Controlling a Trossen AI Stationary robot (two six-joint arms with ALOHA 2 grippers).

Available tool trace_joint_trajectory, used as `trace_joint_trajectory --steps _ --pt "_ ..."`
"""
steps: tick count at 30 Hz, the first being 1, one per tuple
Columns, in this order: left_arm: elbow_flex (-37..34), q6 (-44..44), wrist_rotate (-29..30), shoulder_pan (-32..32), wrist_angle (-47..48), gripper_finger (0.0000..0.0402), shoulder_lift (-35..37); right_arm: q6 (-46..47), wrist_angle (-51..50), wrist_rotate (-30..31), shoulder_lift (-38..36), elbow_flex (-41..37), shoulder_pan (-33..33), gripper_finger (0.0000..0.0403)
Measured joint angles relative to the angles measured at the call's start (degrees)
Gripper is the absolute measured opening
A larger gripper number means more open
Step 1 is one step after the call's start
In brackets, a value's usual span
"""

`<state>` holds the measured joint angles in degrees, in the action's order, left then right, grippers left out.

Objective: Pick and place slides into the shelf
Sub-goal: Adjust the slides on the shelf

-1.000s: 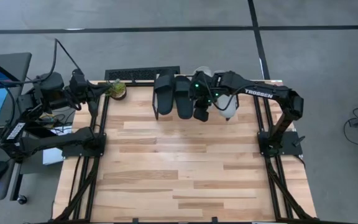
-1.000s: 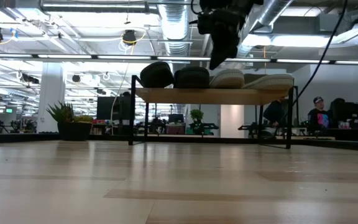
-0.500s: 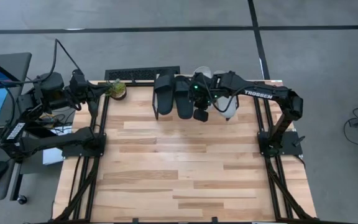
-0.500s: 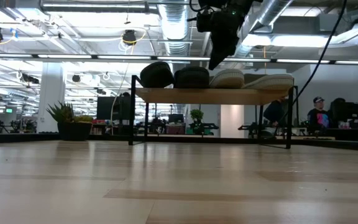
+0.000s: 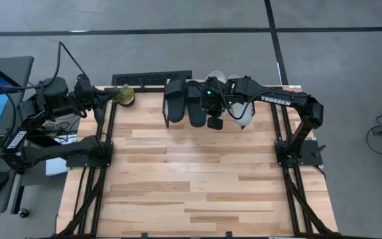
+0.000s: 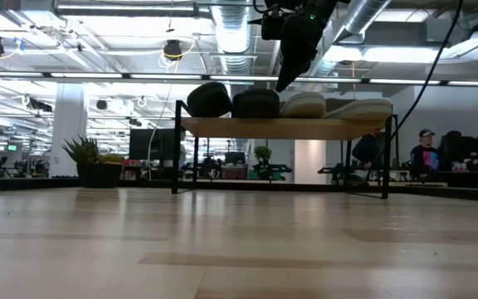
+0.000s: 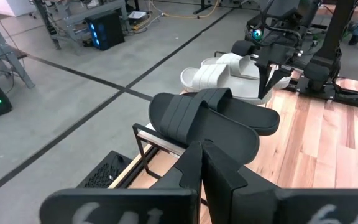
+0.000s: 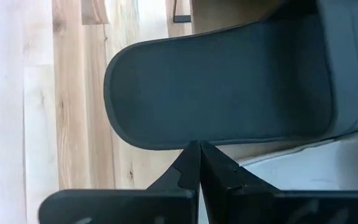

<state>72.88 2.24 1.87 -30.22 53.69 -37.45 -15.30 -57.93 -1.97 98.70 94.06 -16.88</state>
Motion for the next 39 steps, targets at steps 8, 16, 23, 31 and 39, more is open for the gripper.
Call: trace_joint_trajectory --steps 8,16,23,31,39 --pt "0.0 0.0 0.0 0.0 0.0 0.0 0.0 -1.2 -0.4 -1.1 0.0 0.0 0.0 0.0" --pt "0.0 0.0 0.0 0.0 0.0 0.0 0.0 -1.7 -0.4 -1.2 0.0 0.0 0.0 0.0" --pt "0.0 0.0 0.0 0.0 0.0 0.0 0.0 -1.4 0.1 -1.2 0.0 -1.5 0.0 0.0" --pt "0.0 0.0 0.0 0.0 0.0 0.0 0.0 -1.3 0.7 -1.2 0.0 -2.3 0.1 0.0" --pt "0.0 0.0 0.0 0.0 0.0 0.0 0.0 -0.1 -1.0 -1.2 0.0 -2.6 -0.8 0.0"
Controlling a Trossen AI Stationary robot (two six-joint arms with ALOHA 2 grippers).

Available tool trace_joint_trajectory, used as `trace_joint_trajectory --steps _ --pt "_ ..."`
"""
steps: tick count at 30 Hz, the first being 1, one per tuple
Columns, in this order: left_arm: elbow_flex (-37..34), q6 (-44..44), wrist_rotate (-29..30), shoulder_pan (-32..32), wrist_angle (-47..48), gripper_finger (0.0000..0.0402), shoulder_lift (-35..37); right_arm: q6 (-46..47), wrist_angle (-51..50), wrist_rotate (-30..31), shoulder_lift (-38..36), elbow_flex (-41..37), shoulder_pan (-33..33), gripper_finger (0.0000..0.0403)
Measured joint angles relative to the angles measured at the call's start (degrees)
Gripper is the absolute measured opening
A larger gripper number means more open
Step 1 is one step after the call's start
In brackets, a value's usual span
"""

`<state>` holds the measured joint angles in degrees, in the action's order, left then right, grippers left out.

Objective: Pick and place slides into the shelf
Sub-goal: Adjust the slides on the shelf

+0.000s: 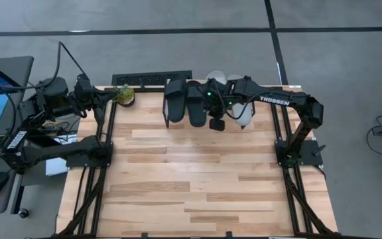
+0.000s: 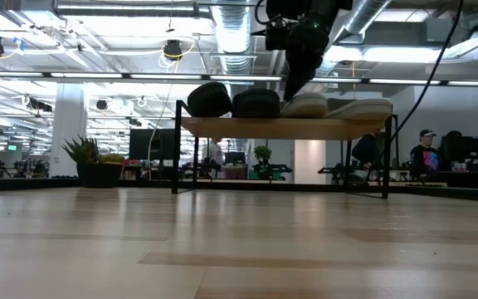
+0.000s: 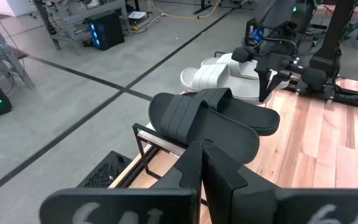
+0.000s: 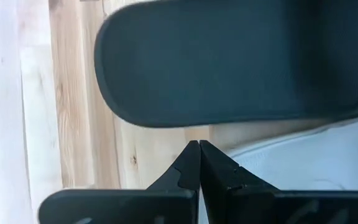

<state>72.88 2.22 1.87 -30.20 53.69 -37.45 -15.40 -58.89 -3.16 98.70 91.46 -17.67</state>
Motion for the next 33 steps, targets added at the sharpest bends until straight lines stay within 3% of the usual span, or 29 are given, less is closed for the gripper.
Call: trace_joint_trajectory --steps 23,33 --pt "0.0 0.0 0.0 0.0 0.0 0.0 0.0 1.6 -3.8 5.1 -0.5 0.0 1.0 0.0" --pt "0.0 0.0 0.0 0.0 0.0 0.0 0.0 -0.5 5.6 5.4 -7.5 0.6 -0.2 0.0"
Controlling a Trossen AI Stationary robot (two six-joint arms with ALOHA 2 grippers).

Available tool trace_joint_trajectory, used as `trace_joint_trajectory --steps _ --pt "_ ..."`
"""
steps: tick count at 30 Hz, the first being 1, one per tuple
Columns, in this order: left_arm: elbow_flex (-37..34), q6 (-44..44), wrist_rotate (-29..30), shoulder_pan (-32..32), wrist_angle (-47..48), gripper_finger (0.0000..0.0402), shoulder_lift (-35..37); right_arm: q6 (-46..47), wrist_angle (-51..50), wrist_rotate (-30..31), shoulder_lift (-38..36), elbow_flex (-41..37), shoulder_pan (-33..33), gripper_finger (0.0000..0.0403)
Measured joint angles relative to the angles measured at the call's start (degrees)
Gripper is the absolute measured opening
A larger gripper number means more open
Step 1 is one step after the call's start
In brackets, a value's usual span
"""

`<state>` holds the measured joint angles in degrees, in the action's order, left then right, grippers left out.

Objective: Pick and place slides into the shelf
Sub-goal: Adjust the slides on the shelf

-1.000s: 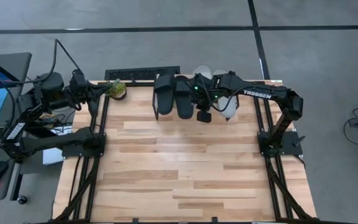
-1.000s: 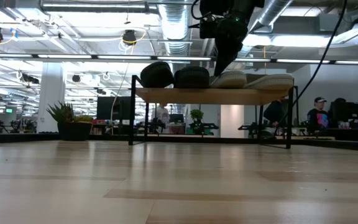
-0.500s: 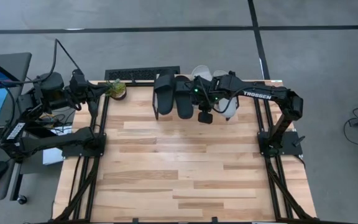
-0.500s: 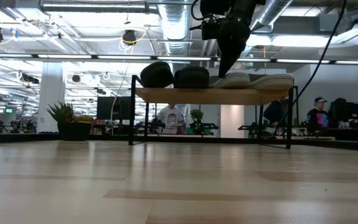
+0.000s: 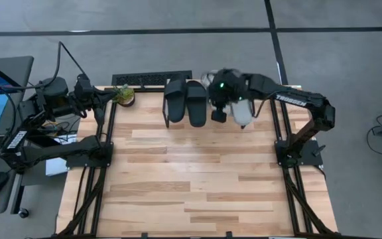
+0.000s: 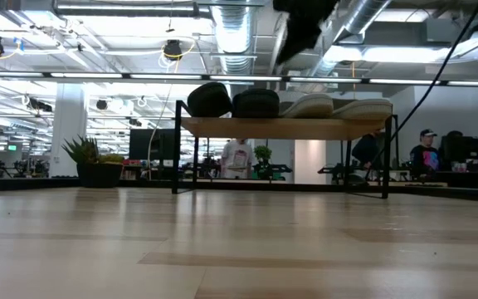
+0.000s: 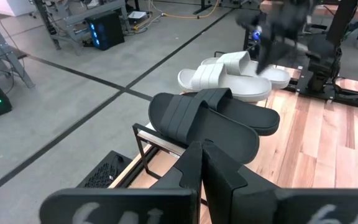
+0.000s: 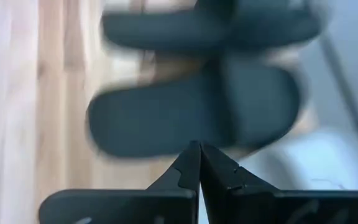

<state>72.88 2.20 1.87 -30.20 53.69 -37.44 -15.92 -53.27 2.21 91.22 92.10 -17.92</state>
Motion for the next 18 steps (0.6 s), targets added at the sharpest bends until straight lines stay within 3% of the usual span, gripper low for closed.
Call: trace_joint_trajectory --steps 5,9,18 --pt "0.0 0.0 0.0 0.0 0.0 0.0 0.0 -5.1 4.2 -0.9 1.0 7.8 -5.3 0.0" --pt "0.0 0.0 0.0 0.0 -0.1 0.0 0.0 -7.8 3.4 -6.2 6.9 18.1 -11.5 0.0" --pt "0.0 0.0 0.0 0.0 0.0 0.0 0.0 -8.7 -12.9 -15.0 27.0 42.3 -22.1 0.0"
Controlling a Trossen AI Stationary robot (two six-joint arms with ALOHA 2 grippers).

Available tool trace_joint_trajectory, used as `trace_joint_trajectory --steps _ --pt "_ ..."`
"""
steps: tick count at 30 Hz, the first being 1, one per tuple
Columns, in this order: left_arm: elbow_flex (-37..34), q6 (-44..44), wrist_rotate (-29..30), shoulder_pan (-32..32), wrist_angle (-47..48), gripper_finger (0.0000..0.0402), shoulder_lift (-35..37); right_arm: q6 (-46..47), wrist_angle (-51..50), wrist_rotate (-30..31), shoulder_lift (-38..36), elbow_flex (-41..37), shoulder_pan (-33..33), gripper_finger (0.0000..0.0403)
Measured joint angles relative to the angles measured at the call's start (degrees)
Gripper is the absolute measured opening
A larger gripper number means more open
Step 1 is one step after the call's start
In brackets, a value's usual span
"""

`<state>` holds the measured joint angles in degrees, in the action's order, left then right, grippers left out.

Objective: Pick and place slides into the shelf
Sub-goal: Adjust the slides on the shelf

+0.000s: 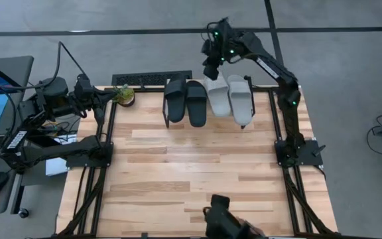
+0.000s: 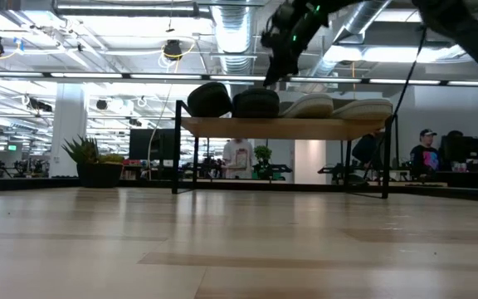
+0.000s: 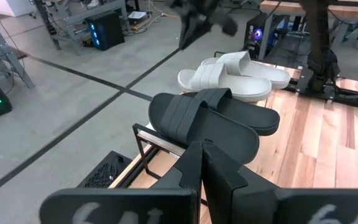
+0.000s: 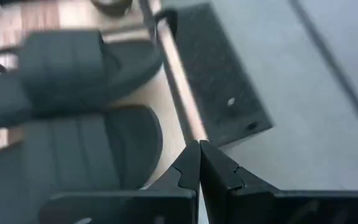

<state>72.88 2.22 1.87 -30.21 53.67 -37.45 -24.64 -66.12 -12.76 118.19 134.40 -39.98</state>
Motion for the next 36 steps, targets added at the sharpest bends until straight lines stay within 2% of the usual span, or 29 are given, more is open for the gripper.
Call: trace_joint_trajectory --steps 8,18,36 --pt "0.0 0.0 0.0 0.0 0.0 0.0 0.0 -2.1 -6.2 -4.1 6.0 -0.6 -0.1 0.0" --pt "0.0 0.0 0.0 0.0 0.1 0.0 0.0 -2.4 -1.6 -3.8 5.9 -0.5 -0.2 0.0" --pt "0.0 0.1 0.0 0.0 0.0 0.0 0.0 9.8 -0.9 2.7 5.9 -0.5 -1.6 0.0"
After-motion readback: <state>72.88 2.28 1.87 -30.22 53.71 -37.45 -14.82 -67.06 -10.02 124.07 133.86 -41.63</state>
